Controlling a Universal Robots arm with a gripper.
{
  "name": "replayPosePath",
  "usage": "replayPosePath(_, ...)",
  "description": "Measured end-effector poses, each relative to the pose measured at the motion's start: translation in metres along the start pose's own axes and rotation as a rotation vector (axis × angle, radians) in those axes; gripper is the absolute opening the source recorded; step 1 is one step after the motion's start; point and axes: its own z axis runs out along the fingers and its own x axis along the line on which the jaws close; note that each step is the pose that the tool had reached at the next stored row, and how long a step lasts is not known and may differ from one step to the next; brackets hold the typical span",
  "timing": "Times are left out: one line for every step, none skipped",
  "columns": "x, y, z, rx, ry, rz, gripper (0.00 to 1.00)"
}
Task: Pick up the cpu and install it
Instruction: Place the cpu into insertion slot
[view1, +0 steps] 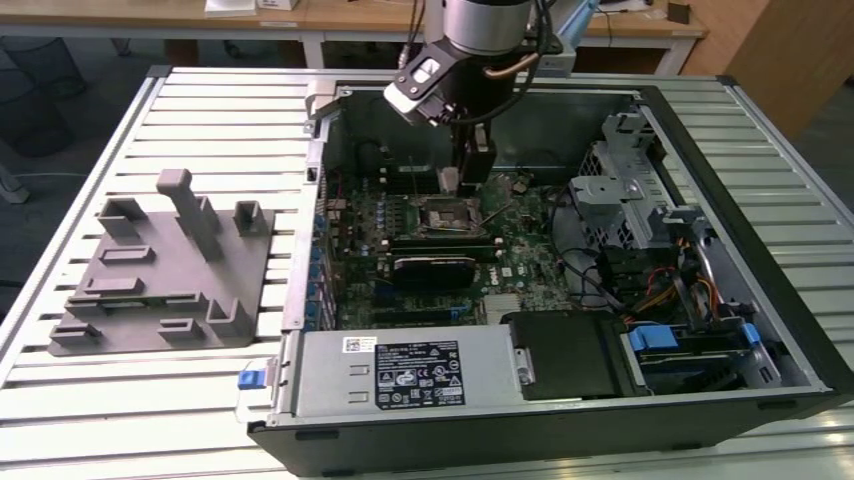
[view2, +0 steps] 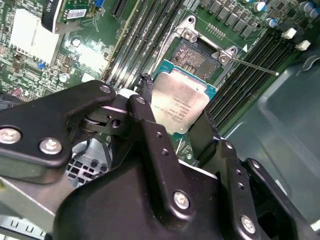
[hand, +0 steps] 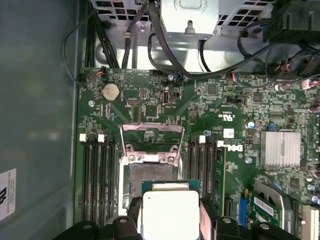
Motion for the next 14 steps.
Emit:
replayPosePath(0.0005,0.0003,0.0014,0.0001,-0.0001,0.000,0.54)
replayPosePath(0.0012,0.0006,0.0028,0.0002,-0.0003,0.000,0.54)
replayPosePath(0.0021,0.0008,0.0041,0.0001,-0.0002,0.000,0.54)
replayPosePath(0.0029,0.0010,0.0053,0.0001,0.0000,0.000,0.54)
replayPosePath(0.0036,0.0010,0.0068,0.0001,0.0000,0.000,0.54)
replayPosePath(0.0041,0.0011,0.0084,-0.0001,0.0000,0.000,0.54)
replayPosePath(0.0045,0.0011,0.0098,-0.0008,0.0000,-0.001,0.54)
replayPosePath(0.0049,0.0011,0.0114,-0.0020,0.0000,-0.003,0.54)
replayPosePath(0.0051,0.0012,0.0127,-0.0031,-0.0001,-0.004,0.54)
replayPosePath(0.0054,0.0012,0.0137,-0.0033,0.0000,-0.005,0.54)
replayPosePath(0.0057,0.0013,0.0144,-0.0033,-0.0001,-0.005,0.54)
replayPosePath(0.0059,0.0013,0.0151,-0.0033,-0.0001,-0.005,0.54)
replayPosePath(0.0060,0.0013,0.0156,-0.0033,-0.0001,-0.005,0.54)
replayPosePath(0.0061,0.0013,0.0162,-0.0033,-0.0001,-0.004,0.54)
